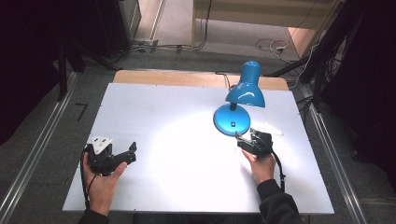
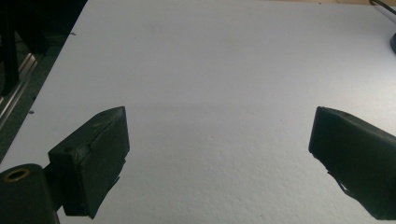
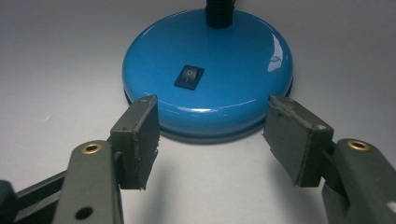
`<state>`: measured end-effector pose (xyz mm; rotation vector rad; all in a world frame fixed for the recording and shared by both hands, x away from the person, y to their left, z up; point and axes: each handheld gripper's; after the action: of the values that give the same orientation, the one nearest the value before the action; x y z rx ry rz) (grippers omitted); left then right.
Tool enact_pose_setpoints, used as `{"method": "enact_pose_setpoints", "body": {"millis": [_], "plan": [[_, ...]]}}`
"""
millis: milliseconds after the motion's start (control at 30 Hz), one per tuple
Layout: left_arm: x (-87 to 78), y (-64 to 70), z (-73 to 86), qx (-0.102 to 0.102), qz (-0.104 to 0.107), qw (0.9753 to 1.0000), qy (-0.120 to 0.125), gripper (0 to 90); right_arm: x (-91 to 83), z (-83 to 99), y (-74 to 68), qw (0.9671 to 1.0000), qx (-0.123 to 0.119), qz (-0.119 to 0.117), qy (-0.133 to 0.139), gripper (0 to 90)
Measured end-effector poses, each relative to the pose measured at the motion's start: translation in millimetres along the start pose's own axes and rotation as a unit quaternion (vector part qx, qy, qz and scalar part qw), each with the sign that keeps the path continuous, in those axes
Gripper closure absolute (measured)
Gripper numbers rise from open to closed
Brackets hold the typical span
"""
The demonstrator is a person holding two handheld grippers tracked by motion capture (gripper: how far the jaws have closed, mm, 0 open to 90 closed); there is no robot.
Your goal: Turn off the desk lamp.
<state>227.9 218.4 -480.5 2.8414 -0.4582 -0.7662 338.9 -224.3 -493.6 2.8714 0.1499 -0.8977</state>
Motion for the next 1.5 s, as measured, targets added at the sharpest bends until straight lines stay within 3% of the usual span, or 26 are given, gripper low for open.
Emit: {"method": "enact_pose_setpoints", "body": {"millis": [200,367,967,1500], "plan": [[-0.2,-1.0,0.1,-0.002,0.0,1.0,0.0,5.7,5.0,-5.4,-3.6,1.0,0.003,0.005,0.001,41.1],[-0.4,-1.0,0.0,-0.002,0.0,1.0,-0.001,5.8,8.1,-7.3,-4.7,0.9999,0.011,0.002,0.005,50.9],[-0.7,-2.7,0.3,-0.004,0.001,1.0,-0.002,5.8,15.9,-21.3,-16.9,0.9999,0.002,0.001,0.011,86.9],[-1.4,-4.0,0.4,-0.005,0.004,1.0,-0.001,5.8,28.0,-25.6,-24.2,1.0,-0.005,0.007,0.003,87.8]]}}
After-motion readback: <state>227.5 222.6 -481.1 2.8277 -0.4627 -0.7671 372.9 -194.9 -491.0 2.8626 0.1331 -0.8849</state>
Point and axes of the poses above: each handheld gripper's, and its own axes: x roughly forward along the jaws, z roughly out of its underside, y roughly to its right, and after that the axes turned 15 degrees about z, right-handed
